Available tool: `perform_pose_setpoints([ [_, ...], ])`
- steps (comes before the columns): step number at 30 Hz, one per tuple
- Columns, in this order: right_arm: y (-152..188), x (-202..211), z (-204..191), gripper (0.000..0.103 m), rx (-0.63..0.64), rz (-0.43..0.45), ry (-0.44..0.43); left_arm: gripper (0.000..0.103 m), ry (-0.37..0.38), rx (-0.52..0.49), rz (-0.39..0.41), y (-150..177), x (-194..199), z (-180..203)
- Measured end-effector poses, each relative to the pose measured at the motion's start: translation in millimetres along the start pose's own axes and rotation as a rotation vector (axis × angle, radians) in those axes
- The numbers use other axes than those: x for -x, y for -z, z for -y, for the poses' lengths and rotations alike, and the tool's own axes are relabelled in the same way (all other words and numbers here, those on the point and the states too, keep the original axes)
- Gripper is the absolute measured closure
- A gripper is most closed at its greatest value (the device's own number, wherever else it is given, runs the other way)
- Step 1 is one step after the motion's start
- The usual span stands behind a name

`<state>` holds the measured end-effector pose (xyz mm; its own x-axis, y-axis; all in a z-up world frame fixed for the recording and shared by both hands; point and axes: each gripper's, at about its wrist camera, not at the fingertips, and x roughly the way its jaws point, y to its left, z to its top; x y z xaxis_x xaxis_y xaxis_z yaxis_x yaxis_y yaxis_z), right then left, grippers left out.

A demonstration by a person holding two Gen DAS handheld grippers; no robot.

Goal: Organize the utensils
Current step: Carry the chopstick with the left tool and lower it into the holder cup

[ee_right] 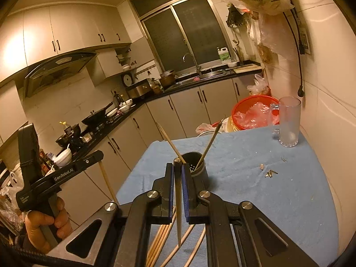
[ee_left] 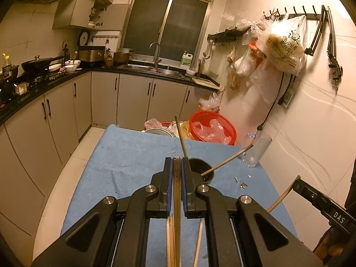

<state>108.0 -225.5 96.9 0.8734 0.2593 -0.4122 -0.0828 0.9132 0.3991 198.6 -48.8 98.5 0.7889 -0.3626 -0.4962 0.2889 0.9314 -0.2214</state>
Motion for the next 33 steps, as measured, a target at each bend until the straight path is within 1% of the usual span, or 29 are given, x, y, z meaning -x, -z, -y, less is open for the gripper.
perform_pose_setpoints([
  [5,-15.2,0.9,2.0,0.096,0.003,-0.012,-0.031,0.096,0.008,0.0,0.009,-6.0,-1.7,4.1],
  [8,-24.5,0.6,2.1,0.096,0.01,-0.01,-0.031,0.096,0.018,0.011,0.017,-11.9,-3.4,5.4],
  [11,-33.1,-1.0,2.9,0.096,0.02,0.004,-0.025,0.096,0.021,0.031,0.041,-18.8,-4.2,4.0],
  [15,-44.4,-3.9,3.7,0.096,0.016,0.039,-0.014,0.096,0.017,0.084,0.099,-29.6,-7.1,0.9],
  [17,-49.1,-5.9,4.1,0.096,0.009,0.064,-0.008,0.096,0.016,0.12,0.135,-34.5,-9.1,-2.1],
  [20,-55.3,-9.8,4.0,0.096,-0.003,0.113,0.011,0.096,0.019,0.158,0.164,-42.4,-16.3,-2.3],
  [24,-66.1,-15.9,0.9,0.096,-0.004,0.159,0.027,0.096,0.006,0.161,0.19,-55.3,-28.8,1.7],
  [29,-90.2,-23.8,-1.2,0.096,0.003,0.2,0.043,0.096,-0.005,0.17,0.215,-78.2,-44.9,2.0],
  [33,-109.5,-29.2,-2.3,0.096,0.017,0.242,0.055,0.096,-0.017,0.17,0.256,-97.4,-55.9,2.6],
])
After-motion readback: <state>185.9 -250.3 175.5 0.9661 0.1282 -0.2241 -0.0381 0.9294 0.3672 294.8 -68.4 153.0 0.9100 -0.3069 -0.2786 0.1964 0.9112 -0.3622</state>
